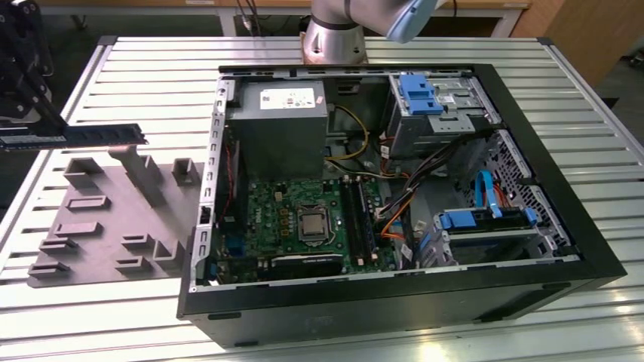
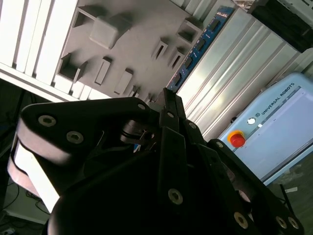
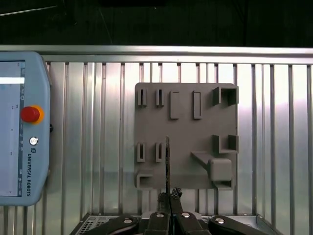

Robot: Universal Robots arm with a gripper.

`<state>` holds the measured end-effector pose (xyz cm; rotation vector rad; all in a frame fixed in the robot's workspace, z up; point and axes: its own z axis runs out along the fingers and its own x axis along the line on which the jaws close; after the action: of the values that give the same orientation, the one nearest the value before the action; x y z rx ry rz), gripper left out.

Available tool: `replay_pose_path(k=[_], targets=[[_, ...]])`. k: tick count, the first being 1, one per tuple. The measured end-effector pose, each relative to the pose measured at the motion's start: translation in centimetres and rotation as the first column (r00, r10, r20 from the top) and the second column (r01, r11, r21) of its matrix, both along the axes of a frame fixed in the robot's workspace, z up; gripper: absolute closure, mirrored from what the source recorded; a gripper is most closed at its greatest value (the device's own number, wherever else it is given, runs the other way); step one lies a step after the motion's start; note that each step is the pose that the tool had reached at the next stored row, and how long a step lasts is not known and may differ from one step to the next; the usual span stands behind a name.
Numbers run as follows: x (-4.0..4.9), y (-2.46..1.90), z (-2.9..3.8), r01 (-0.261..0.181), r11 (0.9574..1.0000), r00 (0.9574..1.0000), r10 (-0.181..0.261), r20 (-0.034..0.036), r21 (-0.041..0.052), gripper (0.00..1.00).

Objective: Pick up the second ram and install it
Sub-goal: 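Pick up the second ram and move it above second insertion slot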

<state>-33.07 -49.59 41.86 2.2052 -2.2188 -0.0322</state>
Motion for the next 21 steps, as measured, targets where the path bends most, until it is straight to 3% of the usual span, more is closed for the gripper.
replay_pose_path(k=[21], targets=[[2.08, 0.0, 0.0, 0.0, 1.0, 1.0, 0.0, -0.0001, 0.0, 0.89]])
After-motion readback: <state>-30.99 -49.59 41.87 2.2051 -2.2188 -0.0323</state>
